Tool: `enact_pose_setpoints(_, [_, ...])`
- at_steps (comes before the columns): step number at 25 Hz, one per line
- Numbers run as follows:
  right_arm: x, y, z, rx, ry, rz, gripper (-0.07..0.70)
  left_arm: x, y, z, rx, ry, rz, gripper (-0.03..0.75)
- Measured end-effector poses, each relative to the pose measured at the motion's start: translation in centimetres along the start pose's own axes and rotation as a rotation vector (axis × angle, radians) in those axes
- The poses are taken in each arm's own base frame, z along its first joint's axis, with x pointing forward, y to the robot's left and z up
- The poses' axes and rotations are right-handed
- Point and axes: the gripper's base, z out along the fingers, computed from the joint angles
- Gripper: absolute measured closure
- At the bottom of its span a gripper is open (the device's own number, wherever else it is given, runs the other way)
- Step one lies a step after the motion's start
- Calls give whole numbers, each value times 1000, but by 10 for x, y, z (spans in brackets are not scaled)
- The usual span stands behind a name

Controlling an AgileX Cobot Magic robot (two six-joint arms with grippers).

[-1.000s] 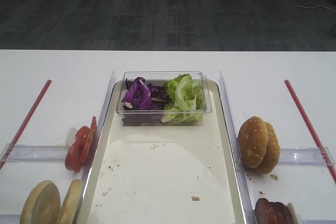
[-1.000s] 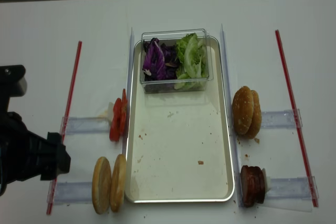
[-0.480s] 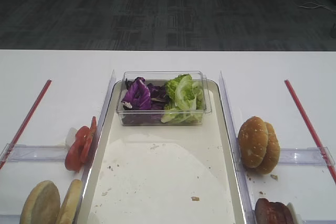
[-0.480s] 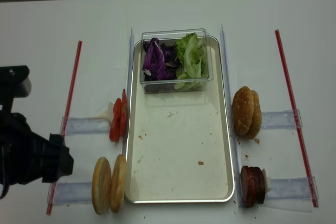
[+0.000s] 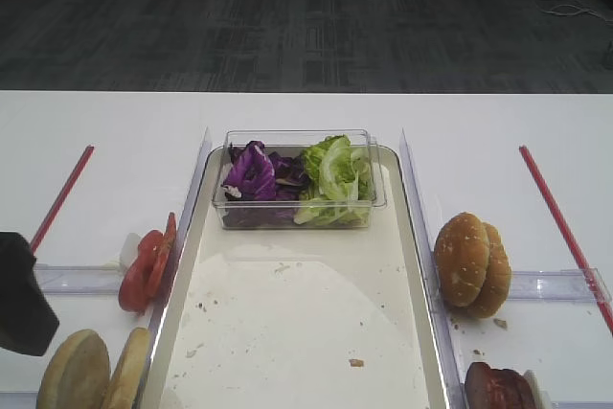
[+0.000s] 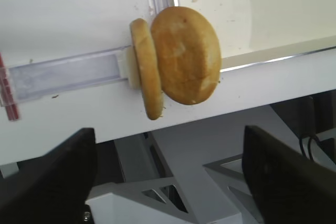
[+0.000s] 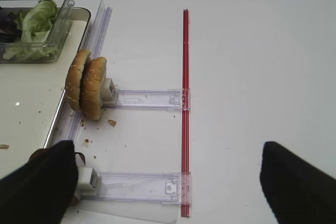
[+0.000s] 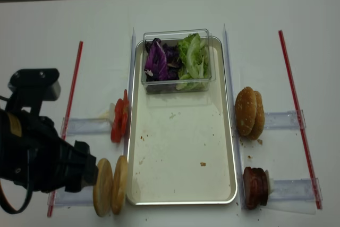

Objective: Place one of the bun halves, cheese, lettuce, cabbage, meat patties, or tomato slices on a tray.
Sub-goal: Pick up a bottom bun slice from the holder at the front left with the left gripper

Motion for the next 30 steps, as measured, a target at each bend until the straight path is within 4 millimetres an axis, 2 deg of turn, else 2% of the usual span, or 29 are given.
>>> enact_pose_setpoints(7, [0, 0, 0, 0, 0, 6, -61, -15, -38, 12, 9, 84, 41, 154])
enact_pose_setpoints(13, [0, 0, 0, 0, 0, 6, -61, -24, -62, 31, -19, 159, 66, 156])
enact_pose_setpoints(25, [0, 0, 0, 0, 2, 6, -61, -34, -66, 58, -94, 231, 28, 156])
enact_pose_setpoints(30, [0, 0, 0, 0, 2, 0, -61, -40, -68, 82, -141, 303, 22, 201])
